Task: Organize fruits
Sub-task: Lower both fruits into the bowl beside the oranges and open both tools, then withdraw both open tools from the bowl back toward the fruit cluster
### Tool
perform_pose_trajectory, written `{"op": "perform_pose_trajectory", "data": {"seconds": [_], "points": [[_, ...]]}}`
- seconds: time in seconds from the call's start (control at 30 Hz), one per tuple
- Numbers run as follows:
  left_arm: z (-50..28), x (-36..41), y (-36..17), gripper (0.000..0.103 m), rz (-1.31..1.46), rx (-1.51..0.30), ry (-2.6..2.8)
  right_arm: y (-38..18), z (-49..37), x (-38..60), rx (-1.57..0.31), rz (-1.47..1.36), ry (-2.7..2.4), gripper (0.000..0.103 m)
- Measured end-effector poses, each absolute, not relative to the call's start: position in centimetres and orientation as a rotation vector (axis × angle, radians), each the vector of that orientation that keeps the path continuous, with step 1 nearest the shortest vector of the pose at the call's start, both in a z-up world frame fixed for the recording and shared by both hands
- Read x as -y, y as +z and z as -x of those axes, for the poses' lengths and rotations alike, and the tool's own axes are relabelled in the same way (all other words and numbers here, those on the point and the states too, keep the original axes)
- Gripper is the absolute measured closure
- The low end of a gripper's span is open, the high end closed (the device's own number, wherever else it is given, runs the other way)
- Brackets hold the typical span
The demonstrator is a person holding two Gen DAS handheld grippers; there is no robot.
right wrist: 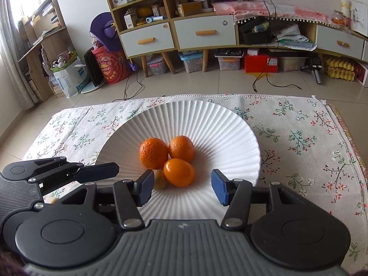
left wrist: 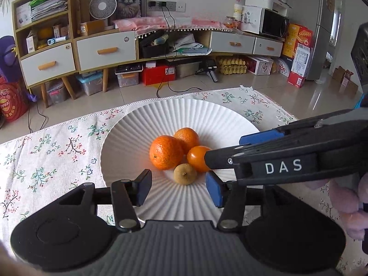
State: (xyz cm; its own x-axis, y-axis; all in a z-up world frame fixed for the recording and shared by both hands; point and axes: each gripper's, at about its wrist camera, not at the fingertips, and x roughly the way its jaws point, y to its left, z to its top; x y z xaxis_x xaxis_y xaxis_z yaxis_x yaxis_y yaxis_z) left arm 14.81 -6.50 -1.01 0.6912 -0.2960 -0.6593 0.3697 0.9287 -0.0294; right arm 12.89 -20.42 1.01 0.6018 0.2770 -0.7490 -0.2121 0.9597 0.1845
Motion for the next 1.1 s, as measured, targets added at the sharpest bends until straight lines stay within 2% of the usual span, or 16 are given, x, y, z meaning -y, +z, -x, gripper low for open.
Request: {"op": "perform_pose_trajectory", "data": {"seconds": [0.1,0.43,0.77,0.83,1.1], "points": [[-14.5,6.0,-0.5,0.043,-0.101,-0.718,-0.376,1.4,-12.7,20.4,-0.877,-0.081,0.286,0.044],[-12.5,4.1,0.7,0.025,-0.103,-0.705,-0.378,2.6,-11.1,19.7,-0.862,-0.065,0.326,0.034],[-10.6,2.6,1.5,0.016,-0.103,-0.71,-0.367,3.4,-9.5,19.1,-0.841,-0.047,0.347,0.029],[-10.1,2.2,1.5,0.011,-0.108,-0.71,-0.363,3.5,-9.1,19.0,-0.84,-0.045,0.356,0.026],[-8.9,1.0,1.4,0.002,-0.1,-0.734,-0.332,3.5,-7.3,17.9,-0.848,-0.023,0.399,0.017]]}}
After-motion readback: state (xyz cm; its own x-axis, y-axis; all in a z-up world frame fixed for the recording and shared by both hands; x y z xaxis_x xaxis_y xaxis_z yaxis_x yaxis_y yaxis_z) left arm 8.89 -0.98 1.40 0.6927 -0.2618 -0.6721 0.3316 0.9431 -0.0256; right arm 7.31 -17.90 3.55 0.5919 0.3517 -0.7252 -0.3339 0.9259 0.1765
